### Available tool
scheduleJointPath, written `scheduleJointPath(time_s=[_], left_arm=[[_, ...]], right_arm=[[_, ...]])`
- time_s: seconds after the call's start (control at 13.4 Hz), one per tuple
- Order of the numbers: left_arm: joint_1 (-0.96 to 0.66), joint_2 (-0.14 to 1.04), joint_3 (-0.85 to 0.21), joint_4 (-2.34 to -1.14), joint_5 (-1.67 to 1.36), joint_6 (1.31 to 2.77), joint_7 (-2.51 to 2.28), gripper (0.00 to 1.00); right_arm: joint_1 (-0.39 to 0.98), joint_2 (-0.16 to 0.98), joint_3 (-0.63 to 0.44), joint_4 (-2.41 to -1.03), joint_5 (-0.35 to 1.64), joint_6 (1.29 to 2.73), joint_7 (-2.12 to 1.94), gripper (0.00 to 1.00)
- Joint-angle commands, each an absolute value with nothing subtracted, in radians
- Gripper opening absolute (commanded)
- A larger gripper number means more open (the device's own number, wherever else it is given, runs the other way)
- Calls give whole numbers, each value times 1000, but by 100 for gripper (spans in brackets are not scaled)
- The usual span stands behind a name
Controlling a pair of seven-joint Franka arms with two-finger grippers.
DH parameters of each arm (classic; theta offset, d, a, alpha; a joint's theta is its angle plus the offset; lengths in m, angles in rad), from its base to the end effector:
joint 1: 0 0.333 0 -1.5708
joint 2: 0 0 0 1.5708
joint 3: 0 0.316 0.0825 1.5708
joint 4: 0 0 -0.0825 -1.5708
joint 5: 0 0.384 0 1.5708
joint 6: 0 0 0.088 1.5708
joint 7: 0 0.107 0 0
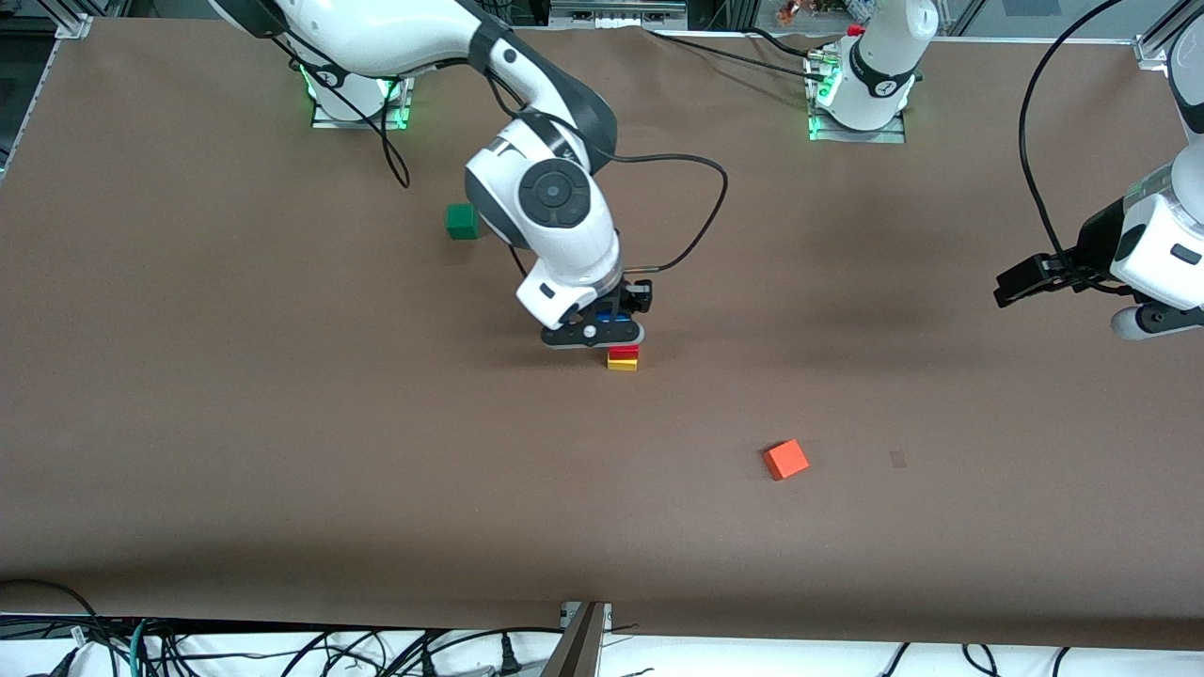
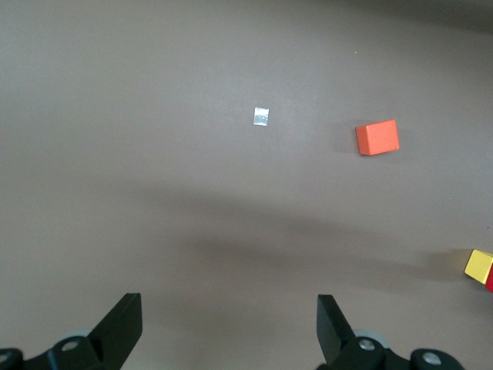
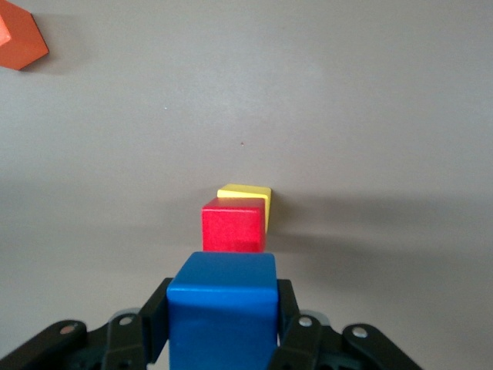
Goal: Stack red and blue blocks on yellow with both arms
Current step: 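Lift the blue cube with the right gripper and carry it over the red cube, then lower the blue cube onto the red cube and open the right gripper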
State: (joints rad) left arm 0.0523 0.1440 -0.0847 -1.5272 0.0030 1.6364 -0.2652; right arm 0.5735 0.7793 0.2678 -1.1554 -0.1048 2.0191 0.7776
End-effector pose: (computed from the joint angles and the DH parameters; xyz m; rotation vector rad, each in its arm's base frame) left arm 0.6012 -0.0158 0.5678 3.1158 0.3650 -0.0553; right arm 0.5586 0.5236 0.3537 -3.0030 -0.0293 -0.0194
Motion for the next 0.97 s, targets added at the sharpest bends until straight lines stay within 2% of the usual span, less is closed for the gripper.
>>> scheduleJointPath(time_s=[0.0, 0.37, 0.89], left_arm=[[55, 161, -84, -1496, -6, 1631, -249, 100], [57, 161, -86, -1494, -6, 1631, -249, 100], [57, 164, -84, -1482, -6, 1631, -249, 100]], right_arm=[[613, 807, 229, -1131, -121, 2061, 790, 44], [670, 830, 164, -1132, -132, 2092, 788, 44], [676, 845, 160, -1134, -149, 2097, 795, 44]])
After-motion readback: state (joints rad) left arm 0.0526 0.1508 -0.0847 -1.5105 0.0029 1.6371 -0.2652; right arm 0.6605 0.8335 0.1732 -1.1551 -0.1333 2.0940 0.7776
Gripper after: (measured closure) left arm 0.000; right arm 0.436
